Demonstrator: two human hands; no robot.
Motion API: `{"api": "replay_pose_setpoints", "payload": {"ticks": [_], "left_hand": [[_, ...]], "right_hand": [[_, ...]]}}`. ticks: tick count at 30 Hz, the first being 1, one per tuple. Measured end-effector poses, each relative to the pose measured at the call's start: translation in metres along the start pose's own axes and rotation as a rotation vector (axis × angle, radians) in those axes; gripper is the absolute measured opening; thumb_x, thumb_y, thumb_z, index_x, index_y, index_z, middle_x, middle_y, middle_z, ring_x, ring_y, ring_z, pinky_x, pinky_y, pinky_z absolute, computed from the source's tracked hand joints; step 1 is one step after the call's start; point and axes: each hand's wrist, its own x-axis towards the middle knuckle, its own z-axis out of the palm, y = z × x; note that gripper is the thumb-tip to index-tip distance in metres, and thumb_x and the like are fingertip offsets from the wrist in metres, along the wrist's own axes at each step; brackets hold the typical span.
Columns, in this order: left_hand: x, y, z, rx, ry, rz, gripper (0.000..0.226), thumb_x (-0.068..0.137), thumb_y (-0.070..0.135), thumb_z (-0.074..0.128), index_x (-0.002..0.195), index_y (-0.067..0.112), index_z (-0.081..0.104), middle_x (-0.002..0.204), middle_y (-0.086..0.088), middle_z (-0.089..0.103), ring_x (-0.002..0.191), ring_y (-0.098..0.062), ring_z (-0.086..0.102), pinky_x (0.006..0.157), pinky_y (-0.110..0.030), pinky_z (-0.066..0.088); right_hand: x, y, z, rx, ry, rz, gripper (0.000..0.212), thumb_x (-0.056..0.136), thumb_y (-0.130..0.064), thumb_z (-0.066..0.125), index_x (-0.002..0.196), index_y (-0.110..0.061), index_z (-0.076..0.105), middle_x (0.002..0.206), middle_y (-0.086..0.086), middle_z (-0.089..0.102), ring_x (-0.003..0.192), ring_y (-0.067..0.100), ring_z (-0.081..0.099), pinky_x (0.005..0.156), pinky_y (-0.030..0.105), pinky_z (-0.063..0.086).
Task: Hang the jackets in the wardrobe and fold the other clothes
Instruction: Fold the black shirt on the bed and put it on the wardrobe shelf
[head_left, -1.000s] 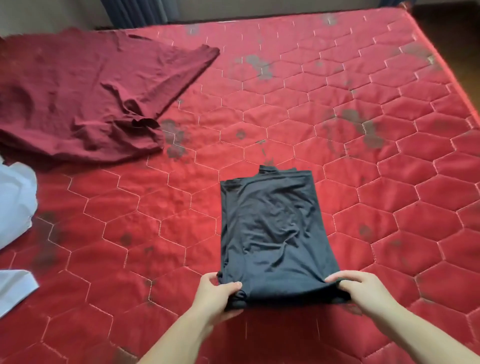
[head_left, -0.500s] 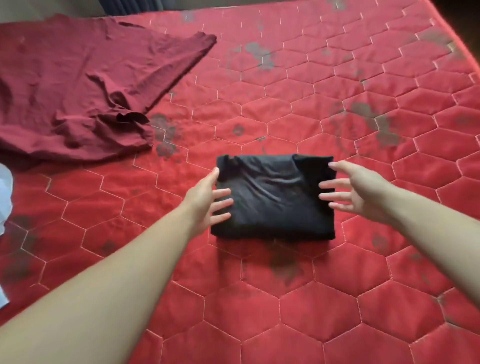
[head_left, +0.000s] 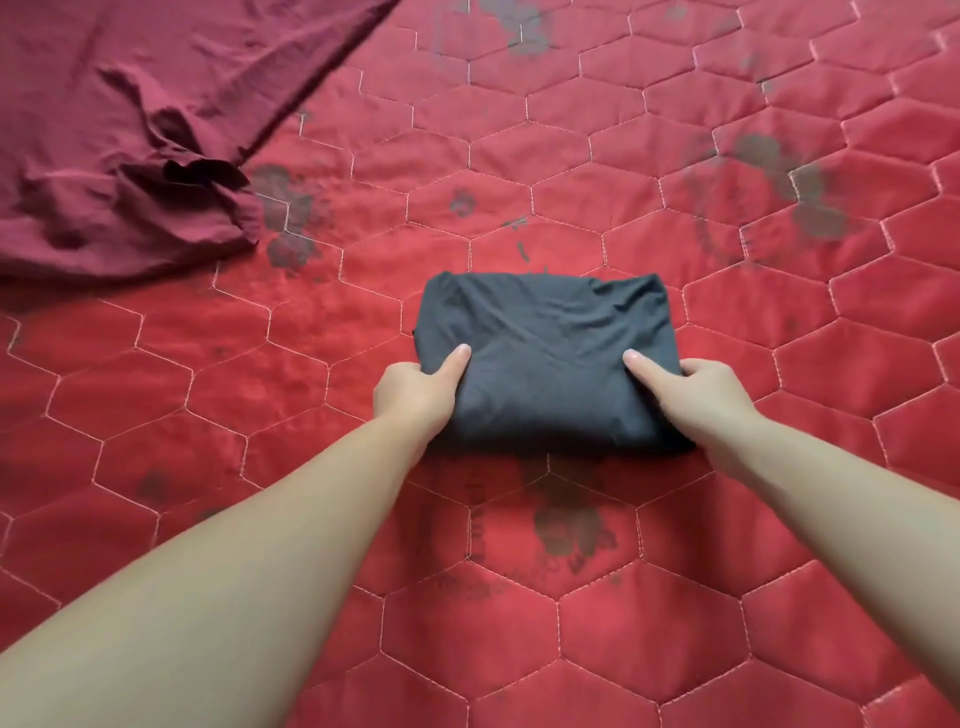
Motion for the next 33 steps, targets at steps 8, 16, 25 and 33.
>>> {"api": "replay_pose_setpoints", "payload": {"ticks": [8, 16, 25, 33], "left_hand": [[-0.024, -0.049, -0.024, -0.175, -0.33, -0.15, 0.036, 0.079, 0.051, 0.072, 0.085, 0.016, 0.072, 0.067, 0.008, 0.073, 0.054, -0.004, 0.064, 0.051, -0.017, 0.047], [-0.032, -0.024, 0.005, -0.305, -0.045, -0.264, 0.071, 0.068, 0.072, 0.069, 0.106, 0.013, 0.057, 0.092, 0.004, 0.059, 0.087, -0.022, 0.058, 0.076, -0.031, 0.042], [-0.071, -0.076, 0.002, -0.186, 0.121, -0.103, 0.042, 0.077, 0.058, 0.07, 0.097, 0.022, 0.063, 0.087, 0.011, 0.064, 0.085, -0.017, 0.059, 0.076, -0.029, 0.041], [-0.091, -0.063, -0.01, -0.582, -0.2, -0.469, 0.065, 0.063, 0.069, 0.075, 0.095, 0.015, 0.059, 0.093, -0.002, 0.071, 0.079, -0.022, 0.071, 0.061, -0.031, 0.055]], "right_hand": [[-0.028, 0.032, -0.014, 0.086, -0.194, 0.053, 0.03, 0.08, -0.043, 0.073, 0.073, -0.014, 0.074, 0.073, -0.004, 0.072, 0.068, 0.013, 0.065, 0.063, 0.028, 0.046], [-0.019, 0.016, 0.017, 0.213, -0.039, 0.161, 0.051, 0.072, -0.061, 0.073, 0.093, -0.014, 0.07, 0.095, 0.0, 0.07, 0.086, 0.02, 0.065, 0.073, 0.033, 0.049], [-0.068, 0.069, 0.026, 0.131, 0.081, -0.032, 0.032, 0.085, -0.042, 0.069, 0.067, -0.016, 0.066, 0.06, -0.016, 0.065, 0.054, -0.009, 0.053, 0.049, 0.018, 0.04], [-0.079, 0.053, 0.01, 0.296, 0.127, -0.089, 0.029, 0.088, -0.038, 0.067, 0.069, -0.016, 0.066, 0.054, -0.018, 0.063, 0.048, -0.008, 0.053, 0.047, 0.013, 0.041]]}}
